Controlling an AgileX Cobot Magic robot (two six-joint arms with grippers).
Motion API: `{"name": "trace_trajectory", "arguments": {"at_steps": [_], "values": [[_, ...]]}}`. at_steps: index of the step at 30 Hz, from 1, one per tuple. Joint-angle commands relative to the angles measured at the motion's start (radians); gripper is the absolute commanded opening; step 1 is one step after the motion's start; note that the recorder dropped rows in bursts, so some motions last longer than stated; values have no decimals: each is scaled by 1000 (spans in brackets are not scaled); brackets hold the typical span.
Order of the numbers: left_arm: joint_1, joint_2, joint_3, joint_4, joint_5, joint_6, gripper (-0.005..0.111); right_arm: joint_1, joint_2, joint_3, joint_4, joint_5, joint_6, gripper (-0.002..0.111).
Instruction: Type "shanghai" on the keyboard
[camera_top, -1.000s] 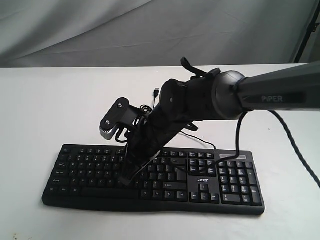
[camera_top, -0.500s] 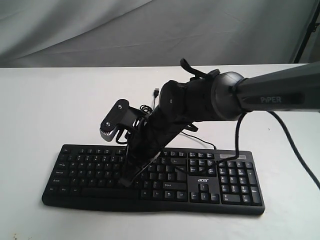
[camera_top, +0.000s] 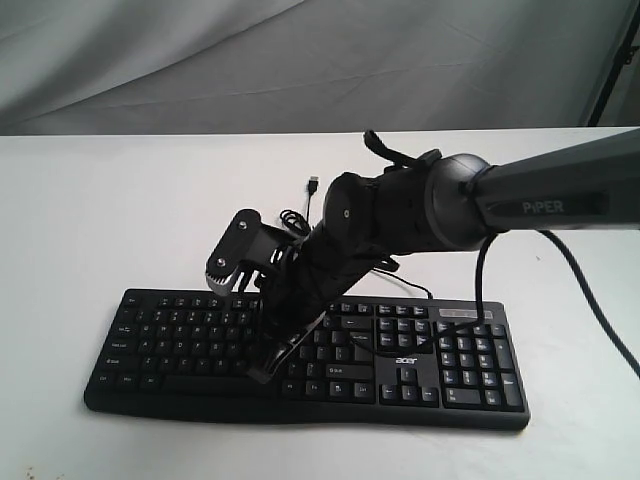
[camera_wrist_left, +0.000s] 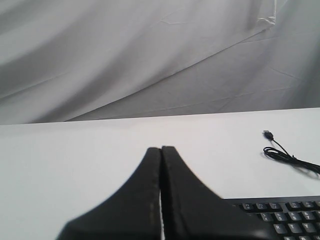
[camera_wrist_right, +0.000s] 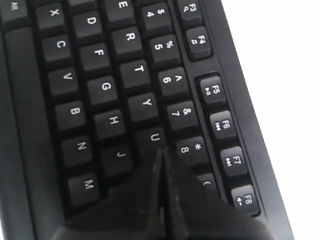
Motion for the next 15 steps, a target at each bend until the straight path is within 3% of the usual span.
{"name": "trace_trajectory", "arguments": {"at_steps": [1, 15], "values": [[-6, -2, 2, 0, -6, -3, 0, -9, 1, 8, 15, -9, -9, 0], [-6, -2, 2, 0, -6, -3, 0, -9, -128, 8, -36, 24, 28, 0]]}}
